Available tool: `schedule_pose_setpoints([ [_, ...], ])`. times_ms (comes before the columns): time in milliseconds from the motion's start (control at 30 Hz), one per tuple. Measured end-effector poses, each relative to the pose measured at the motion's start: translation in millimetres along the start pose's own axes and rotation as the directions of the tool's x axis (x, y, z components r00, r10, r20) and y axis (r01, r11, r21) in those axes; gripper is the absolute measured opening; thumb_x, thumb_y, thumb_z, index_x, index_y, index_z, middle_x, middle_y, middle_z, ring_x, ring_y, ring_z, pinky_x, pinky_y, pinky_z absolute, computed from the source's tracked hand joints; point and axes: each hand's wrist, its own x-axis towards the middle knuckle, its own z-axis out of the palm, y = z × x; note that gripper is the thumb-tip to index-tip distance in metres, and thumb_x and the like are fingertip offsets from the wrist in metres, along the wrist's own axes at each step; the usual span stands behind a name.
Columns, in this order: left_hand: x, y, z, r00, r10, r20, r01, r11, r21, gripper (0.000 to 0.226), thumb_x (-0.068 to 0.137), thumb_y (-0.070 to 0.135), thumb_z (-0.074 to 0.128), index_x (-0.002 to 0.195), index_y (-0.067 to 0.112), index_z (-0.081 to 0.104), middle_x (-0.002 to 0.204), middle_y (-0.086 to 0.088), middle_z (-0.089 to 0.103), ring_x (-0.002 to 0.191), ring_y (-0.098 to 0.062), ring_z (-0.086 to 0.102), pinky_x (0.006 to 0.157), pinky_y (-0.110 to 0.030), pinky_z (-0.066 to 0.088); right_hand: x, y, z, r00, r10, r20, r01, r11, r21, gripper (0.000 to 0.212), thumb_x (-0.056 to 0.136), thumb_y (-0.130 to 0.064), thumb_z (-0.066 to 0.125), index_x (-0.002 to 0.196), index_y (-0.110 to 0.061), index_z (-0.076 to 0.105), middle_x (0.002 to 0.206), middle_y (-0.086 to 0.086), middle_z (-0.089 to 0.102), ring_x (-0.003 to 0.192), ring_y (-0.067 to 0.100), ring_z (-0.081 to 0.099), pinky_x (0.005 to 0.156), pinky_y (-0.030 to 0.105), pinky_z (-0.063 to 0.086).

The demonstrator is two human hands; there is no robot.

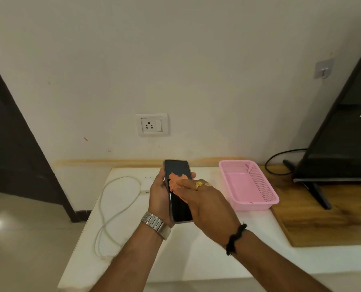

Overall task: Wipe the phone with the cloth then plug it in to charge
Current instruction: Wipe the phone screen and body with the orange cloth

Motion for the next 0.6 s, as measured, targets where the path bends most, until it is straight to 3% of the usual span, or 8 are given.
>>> schedule_pose_setpoints([
  [67,0,-4,0,0.999,-0.041,0.006,0.041,0.999,0.0,0.084,0.09,0.074,0.051,0.145,0.011,0.061,0.123,-0.014,0.069,0.108,-0.035,0.066,0.099,-0.051,0.049,7,5,3,0.997,0.057,0.043,-0.056,0.998,-0.032,0.035,0.108,-0.021,0.046,0.14,-0.022,0.059,0.139,0.001,0.06,0.122,0.014,0.058,0.091,-0.004,0.033],
  [167,0,-14,-2,0.999,-0.033,0.034,0.033,0.999,-0.004,0.068,0.089,0.069,0.056,0.122,0.013,0.077,0.117,-0.014,0.074,0.104,-0.036,0.072,0.098,-0.051,0.054,15,-3,7,1.0,0.015,0.004,-0.014,0.98,-0.201,0.033,0.1,-0.017,0.055,0.131,-0.026,0.065,0.125,-0.002,0.068,0.108,0.018,0.065,0.095,0.023,0.049],
  [200,-1,-19,-1,0.999,-0.012,0.032,0.012,1.0,-0.006,0.057,0.091,0.064,0.059,0.112,0.015,0.079,0.109,-0.013,0.075,0.098,-0.034,0.074,0.092,-0.049,0.056,19,-5,8,0.999,0.001,-0.046,-0.01,0.983,-0.181,0.029,0.099,-0.019,0.058,0.124,-0.029,0.069,0.12,-0.004,0.07,0.104,0.017,0.067,0.093,0.025,0.051],
  [300,0,-26,0,0.999,0.045,0.003,-0.045,0.999,-0.013,0.045,0.095,0.056,0.06,0.1,0.017,0.082,0.1,-0.011,0.077,0.091,-0.031,0.076,0.081,-0.042,0.061,37,-2,-3,0.98,0.08,-0.182,-0.089,0.995,-0.043,0.023,0.102,-0.029,0.055,0.111,-0.028,0.076,0.111,-0.005,0.072,0.1,0.015,0.067,0.092,0.024,0.052],
  [433,2,-11,-6,0.996,0.08,-0.049,-0.081,0.997,-0.013,0.057,0.097,0.065,0.049,0.112,0.019,0.078,0.108,-0.013,0.077,0.098,-0.034,0.073,0.094,-0.047,0.055,35,7,0,0.971,0.192,-0.143,-0.204,0.976,-0.078,0.022,0.103,-0.026,0.054,0.112,-0.019,0.073,0.103,0.003,0.069,0.095,0.021,0.067,0.085,0.024,0.053],
  [533,4,-11,-6,0.991,0.121,-0.054,-0.122,0.993,-0.01,0.051,0.091,0.062,0.056,0.089,0.021,0.085,0.092,-0.009,0.079,0.084,-0.029,0.078,0.082,-0.042,0.061,25,-15,11,0.985,0.068,-0.161,-0.092,0.984,-0.149,0.022,0.1,-0.027,0.054,0.096,-0.026,0.076,0.084,-0.002,0.065,0.07,0.017,0.063,0.066,0.022,0.054],
  [600,3,-25,-3,0.994,0.105,-0.043,-0.105,0.994,0.015,0.048,0.09,0.06,0.059,0.088,0.019,0.085,0.096,-0.01,0.08,0.087,-0.029,0.079,0.077,-0.04,0.064,45,-11,1,0.976,0.025,-0.217,-0.063,0.984,-0.169,0.032,0.102,-0.026,0.044,0.093,-0.026,0.075,0.079,-0.005,0.059,0.066,0.016,0.057,0.059,0.02,0.05],
])
